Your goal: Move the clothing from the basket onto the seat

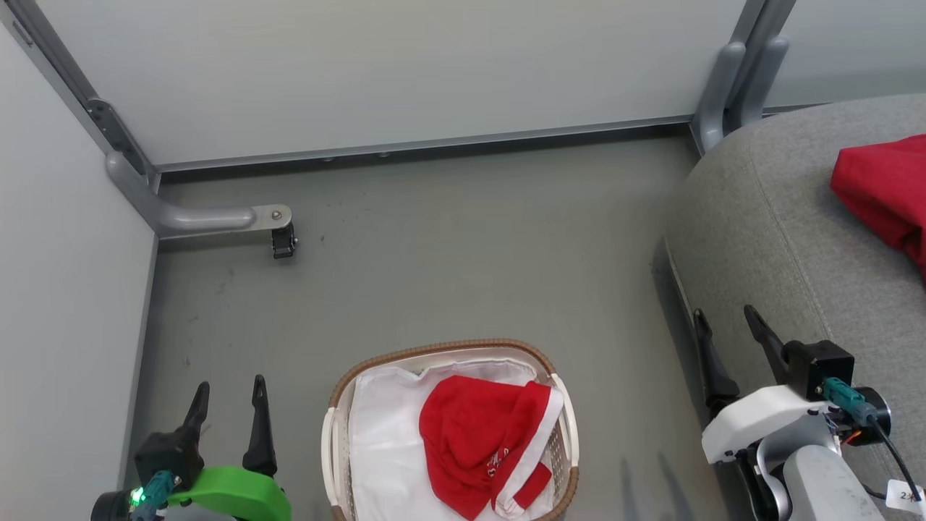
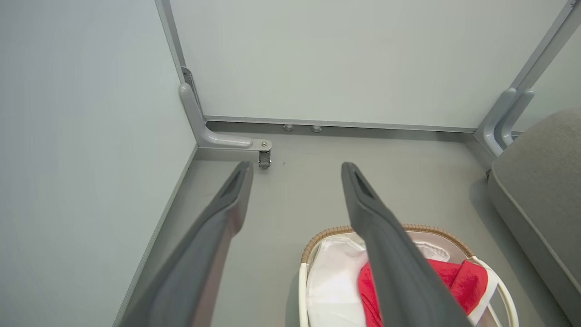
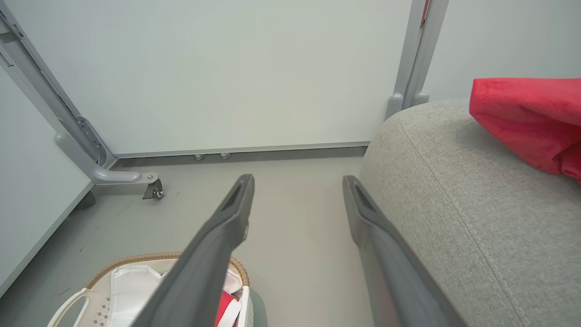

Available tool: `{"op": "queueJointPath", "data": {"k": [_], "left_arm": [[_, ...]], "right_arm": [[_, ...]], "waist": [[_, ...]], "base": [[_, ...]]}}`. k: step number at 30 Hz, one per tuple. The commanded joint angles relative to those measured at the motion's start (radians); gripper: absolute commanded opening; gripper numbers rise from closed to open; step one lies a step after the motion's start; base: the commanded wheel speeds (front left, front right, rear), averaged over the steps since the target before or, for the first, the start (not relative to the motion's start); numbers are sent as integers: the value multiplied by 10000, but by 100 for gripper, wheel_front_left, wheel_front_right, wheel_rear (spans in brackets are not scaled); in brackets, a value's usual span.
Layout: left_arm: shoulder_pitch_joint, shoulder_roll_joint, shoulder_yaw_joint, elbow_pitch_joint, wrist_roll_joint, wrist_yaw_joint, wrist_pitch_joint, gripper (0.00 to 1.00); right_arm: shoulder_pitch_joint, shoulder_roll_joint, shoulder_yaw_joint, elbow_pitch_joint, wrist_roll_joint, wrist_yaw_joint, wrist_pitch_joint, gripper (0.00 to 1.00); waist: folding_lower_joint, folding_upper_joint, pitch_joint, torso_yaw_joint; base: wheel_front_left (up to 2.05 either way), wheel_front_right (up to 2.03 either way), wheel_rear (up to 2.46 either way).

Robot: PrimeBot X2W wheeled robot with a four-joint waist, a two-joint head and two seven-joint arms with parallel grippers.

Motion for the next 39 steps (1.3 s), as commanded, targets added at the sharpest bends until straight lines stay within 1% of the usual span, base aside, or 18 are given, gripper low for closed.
{"op": "queueJointPath", "data": {"k": [1,10,14,18,23,28,34,39], "left_arm": [[213,-1,68,-19,8,-26,-8,100],[680,-2,-59,-91,-347,-43,-8,100],[577,2,-311,-3,-348,-57,-8,100],[221,2,-650,137,-444,-94,-8,100],[-370,1,-1289,436,-578,-138,-8,100],[-1278,4,-2145,889,-691,-166,-8,100],[-2713,22,-3648,1787,-903,-173,-7,100],[-3925,222,-4791,2622,-1252,-175,-8,100]], "right_arm": [[214,-14,21,14,19,-7,-47,100],[634,34,189,46,104,-7,-47,100],[558,39,212,66,92,-7,-47,100],[302,44,254,-48,110,-7,-47,100],[-109,45,403,-306,125,-7,-47,100],[-717,50,625,-631,165,-7,-47,100],[-1489,62,903,-1006,210,-7,-47,100],[-2050,74,1223,-1303,418,-7,-47,100]], "waist": [[1,0,-340,8],[1,0,-581,-100],[1,0,-491,-143],[1,0,-177,-223],[1,0,582,-456],[1,0,1640,-836],[1,0,2921,-1358],[1,0,3949,-1874]], "base": [[0,0,0],[0,0,0],[0,0,0],[0,0,0],[0,0,0],[0,0,0],[0,0,0],[0,0,0]]}}
